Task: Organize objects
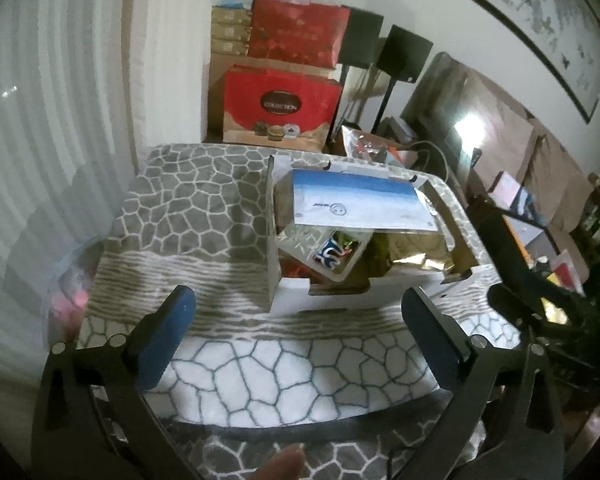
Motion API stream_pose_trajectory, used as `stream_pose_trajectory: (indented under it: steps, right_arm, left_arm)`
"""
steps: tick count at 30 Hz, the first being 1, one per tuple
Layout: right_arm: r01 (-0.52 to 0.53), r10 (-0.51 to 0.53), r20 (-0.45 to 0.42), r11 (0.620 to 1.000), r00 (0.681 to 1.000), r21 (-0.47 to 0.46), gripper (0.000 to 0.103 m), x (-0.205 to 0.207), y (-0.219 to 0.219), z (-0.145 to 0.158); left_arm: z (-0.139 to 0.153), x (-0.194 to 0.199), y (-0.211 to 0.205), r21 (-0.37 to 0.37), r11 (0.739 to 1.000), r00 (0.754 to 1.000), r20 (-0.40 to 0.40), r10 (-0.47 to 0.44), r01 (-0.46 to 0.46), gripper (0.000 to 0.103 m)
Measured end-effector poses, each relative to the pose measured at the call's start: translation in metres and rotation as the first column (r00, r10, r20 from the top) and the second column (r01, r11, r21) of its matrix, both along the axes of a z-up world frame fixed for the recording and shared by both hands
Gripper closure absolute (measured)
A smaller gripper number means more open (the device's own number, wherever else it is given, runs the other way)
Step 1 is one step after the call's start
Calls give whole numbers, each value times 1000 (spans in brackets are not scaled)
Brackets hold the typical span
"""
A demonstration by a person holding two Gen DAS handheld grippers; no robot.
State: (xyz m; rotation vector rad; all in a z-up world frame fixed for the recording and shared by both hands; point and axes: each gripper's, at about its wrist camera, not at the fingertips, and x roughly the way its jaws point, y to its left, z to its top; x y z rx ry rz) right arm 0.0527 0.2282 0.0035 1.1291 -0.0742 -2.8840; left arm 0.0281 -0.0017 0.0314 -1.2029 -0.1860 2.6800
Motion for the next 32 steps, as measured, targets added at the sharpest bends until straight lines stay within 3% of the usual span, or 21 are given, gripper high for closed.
stream_pose_trajectory:
  steps: [3,6,10,32]
  right_arm:
    - [19,-19,-12,1000,1000,-7,1,6,1,0]
    - [30,-30,-17,999,999,-18,1,11,1,0]
    - [44,-45,-21,999,999,-12,1,16,0,-2]
    - [61,-61,-24,998,998,-4,1,18,-6,-8]
  left_arm:
    - [0,4,1,-32,999,999,-24,26,-27,0]
    - [-3,7,-3,-8,999,999,-16,37,-37,0]
    - [-6,10,-1,-42,998,999,-18,44,-45,0]
    - [-11,11,-1,-61,997,999,-16,46,-46,0]
